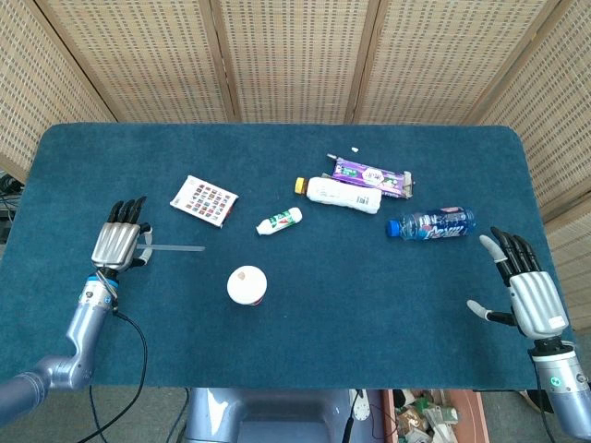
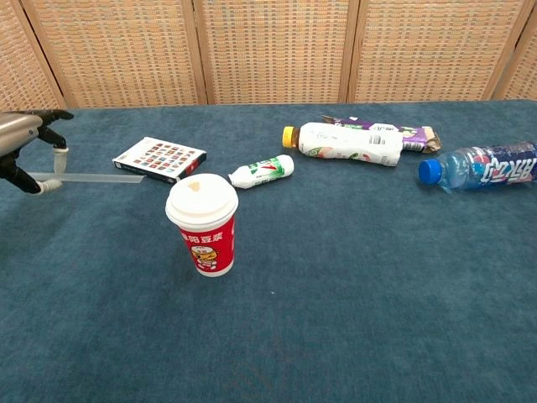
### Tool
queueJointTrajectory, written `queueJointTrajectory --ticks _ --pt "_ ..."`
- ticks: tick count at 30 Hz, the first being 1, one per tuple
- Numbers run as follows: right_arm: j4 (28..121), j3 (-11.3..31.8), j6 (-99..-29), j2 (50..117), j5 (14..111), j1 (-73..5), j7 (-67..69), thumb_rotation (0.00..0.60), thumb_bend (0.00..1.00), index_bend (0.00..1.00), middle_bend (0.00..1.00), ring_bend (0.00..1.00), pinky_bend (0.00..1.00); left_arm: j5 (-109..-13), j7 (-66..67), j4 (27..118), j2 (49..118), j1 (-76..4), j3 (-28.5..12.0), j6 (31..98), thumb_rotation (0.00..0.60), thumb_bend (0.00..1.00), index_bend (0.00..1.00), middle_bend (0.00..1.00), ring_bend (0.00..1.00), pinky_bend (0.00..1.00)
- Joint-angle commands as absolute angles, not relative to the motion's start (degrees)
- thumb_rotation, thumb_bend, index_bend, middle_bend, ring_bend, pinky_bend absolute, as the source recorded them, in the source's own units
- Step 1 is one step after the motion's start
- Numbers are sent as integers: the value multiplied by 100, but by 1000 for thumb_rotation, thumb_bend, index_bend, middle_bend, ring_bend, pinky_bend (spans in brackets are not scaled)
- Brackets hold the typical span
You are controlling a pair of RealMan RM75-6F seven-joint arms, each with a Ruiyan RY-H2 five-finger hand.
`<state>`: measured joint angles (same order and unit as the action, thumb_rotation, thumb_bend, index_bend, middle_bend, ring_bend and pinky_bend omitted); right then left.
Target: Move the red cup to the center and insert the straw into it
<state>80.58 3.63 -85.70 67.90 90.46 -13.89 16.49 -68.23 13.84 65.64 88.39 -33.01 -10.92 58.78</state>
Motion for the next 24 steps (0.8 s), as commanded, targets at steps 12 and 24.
queueJointTrajectory --ticks 12,24 --pt "8160 399 -8700 6737 9152 -1332 1617 600 0 0 0 0 0 -9261 2642 8379 6714 -4170 -1213 6744 600 405 607 0 0 0" --pt "8168 515 -8786 6623 8989 -1223 1844 600 0 0 0 0 0 -11231 2653 8205 5902 -5210 -792 6277 600 406 627 0 0 0"
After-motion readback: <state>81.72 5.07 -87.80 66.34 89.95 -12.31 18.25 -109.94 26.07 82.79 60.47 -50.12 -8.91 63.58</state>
